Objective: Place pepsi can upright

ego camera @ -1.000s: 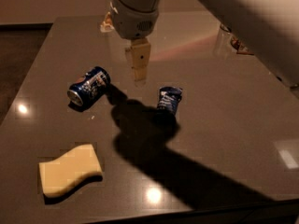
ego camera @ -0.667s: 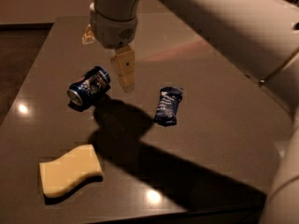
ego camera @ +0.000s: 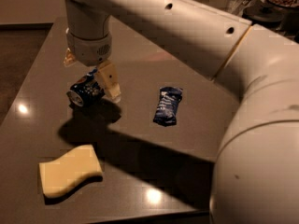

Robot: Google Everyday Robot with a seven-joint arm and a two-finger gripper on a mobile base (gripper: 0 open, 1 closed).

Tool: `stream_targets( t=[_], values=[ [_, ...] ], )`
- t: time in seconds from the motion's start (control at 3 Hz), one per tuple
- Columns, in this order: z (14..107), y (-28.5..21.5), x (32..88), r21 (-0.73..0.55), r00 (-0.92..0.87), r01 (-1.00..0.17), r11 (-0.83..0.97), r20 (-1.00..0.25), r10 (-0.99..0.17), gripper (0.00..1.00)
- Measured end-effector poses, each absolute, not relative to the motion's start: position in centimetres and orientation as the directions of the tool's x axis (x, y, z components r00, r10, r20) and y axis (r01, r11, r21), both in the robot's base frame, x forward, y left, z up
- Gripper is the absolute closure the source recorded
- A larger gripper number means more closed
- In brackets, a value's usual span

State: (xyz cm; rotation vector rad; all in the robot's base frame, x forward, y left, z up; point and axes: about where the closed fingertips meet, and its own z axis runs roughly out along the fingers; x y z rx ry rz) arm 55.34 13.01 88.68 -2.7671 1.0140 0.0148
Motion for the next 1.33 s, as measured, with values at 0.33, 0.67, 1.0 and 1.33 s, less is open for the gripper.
stream_targets(
  t=[0.33,0.67,1.0,1.33],
  values=[
    [87.2,14.0,55.0,-0.143,0.791,-0.611,-0.779,-0.062,-0.609,0.0],
    [86.0,14.8,54.4,-0.111,0.809,-0.587,-0.802,-0.041,-0.586,0.0],
    [84.8,15.5,54.0,-0.069,0.829,-0.558,-0.827,-0.011,-0.559,0.26],
    [84.5,15.7,54.2,-0.056,0.835,-0.55,-0.834,0.005,-0.551,0.49]
  ],
)
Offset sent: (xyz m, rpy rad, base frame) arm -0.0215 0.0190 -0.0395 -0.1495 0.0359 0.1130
